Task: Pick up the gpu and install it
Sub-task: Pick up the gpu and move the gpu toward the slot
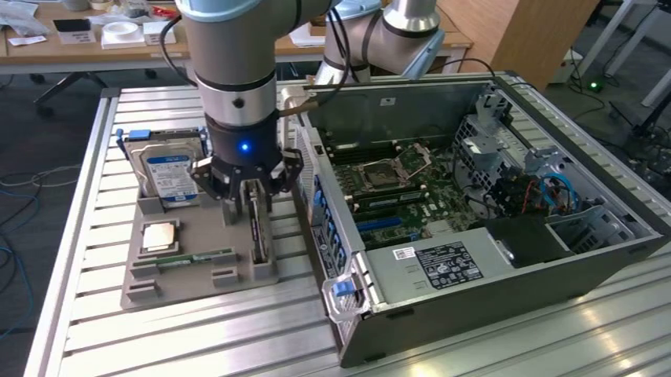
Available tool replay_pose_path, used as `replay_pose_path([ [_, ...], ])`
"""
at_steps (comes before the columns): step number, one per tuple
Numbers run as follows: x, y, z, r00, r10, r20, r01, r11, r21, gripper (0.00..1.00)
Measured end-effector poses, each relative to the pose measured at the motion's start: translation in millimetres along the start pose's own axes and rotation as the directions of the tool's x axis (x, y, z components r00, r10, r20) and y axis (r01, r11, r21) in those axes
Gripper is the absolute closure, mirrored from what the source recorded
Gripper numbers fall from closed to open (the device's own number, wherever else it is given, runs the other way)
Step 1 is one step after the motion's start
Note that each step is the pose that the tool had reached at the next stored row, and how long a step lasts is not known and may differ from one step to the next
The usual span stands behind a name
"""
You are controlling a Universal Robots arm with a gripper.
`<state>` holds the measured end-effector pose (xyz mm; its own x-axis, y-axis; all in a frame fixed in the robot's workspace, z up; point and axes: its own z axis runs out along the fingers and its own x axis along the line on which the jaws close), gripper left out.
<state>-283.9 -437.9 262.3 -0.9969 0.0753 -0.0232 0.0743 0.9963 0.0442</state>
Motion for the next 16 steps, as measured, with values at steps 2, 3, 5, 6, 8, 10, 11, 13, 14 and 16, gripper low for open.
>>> replay_pose_path([
  [2, -0.1, 0.2, 3.5, 1.0, 0.0, 0.0001, 0.0, 1.0, -0.0001, 0.53],
  [3, -0.1, 0.7, 5.4, 1.0, 0.0, 0.0, 0.0, 1.0, 0.0, 0.53],
  [5, 0.1, 1.7, 8.9, 1.0, 0.001, -0.0004, -0.001, 1.0, -0.0001, 0.53],
  [6, 0.2, 2.1, 10.5, 1.0, 0.001, -0.0005, -0.001, 1.0, 0.0, 0.53],
  [8, 0.6, 2.5, 13.7, 1.0, 0.001, -0.0006, -0.001, 1.0, 0.0, 0.53],
  [10, 1.3, 3.1, 17.2, 1.0, 0.002, -0.0007, -0.002, 1.0, 0.0001, 0.53],
  [11, 1.7, 3.3, 18.8, 1.0, 0.002, -0.0007, -0.002, 1.0, 0.0, 0.53],
  [13, 2.6, 3.7, 21.5, 1.0, 0.003, -0.0008, -0.003, 1.0, 0.0001, 0.53],
  [14, 2.9, 3.9, 22.9, 1.0, 0.003, -0.0007, -0.003, 1.0, 0.0, 0.53],
  [16, 3.0, 4.3, 26.0, 1.0, 0.003, -0.0007, -0.003, 1.0, 0.0, 0.53],
])
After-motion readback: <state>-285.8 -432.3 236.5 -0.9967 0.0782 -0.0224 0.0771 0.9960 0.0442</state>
